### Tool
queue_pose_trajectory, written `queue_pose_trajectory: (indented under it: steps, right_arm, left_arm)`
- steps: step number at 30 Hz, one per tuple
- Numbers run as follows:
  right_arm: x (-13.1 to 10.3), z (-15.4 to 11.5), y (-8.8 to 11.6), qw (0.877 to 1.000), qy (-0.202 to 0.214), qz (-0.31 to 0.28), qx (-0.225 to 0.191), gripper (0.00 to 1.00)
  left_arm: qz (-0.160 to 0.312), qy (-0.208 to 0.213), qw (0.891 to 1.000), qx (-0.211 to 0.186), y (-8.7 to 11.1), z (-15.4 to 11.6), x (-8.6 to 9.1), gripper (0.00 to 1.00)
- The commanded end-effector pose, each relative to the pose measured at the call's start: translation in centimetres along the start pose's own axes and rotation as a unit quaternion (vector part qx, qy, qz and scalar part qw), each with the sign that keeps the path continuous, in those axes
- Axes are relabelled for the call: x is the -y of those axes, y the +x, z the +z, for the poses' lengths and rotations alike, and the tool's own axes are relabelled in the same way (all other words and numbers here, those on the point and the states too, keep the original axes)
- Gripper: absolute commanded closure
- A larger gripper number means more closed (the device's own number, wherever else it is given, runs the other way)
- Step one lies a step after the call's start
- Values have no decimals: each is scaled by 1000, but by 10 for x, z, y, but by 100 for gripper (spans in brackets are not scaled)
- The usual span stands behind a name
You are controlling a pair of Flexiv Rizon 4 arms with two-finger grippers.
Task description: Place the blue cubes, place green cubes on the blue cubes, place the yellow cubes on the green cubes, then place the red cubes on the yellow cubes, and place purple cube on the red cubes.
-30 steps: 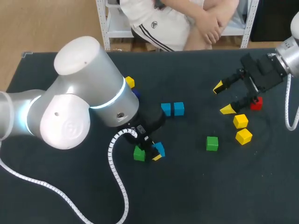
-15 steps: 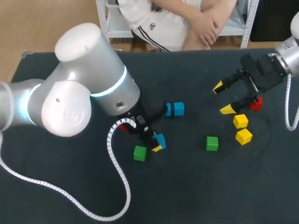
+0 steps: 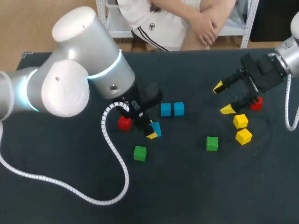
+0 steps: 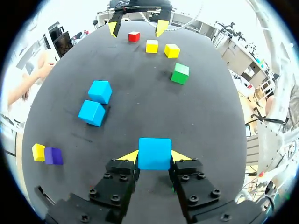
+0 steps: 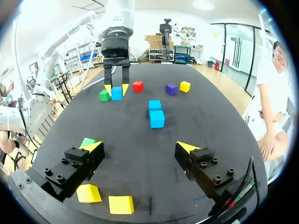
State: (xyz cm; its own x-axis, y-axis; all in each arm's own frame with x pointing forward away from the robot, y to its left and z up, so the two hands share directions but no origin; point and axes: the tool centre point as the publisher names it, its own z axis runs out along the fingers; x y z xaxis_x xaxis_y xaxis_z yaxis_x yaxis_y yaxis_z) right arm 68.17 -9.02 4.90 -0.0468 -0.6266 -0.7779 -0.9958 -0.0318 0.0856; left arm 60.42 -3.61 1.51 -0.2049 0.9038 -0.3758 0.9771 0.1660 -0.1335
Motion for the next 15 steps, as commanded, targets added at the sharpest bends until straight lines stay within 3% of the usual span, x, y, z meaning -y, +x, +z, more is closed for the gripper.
queue_pose_trajectory:
  steps: [1,15]
  right_arm:
    - [0,0,0,1000,0,-1,1,0]
    - [0,0,0,1000,0,-1,1,0]
  left_arm:
    - [3,5,1000,-20,-3,-10,-7,100]
    - [6,7,1000,-27,-2,-13,-8,100]
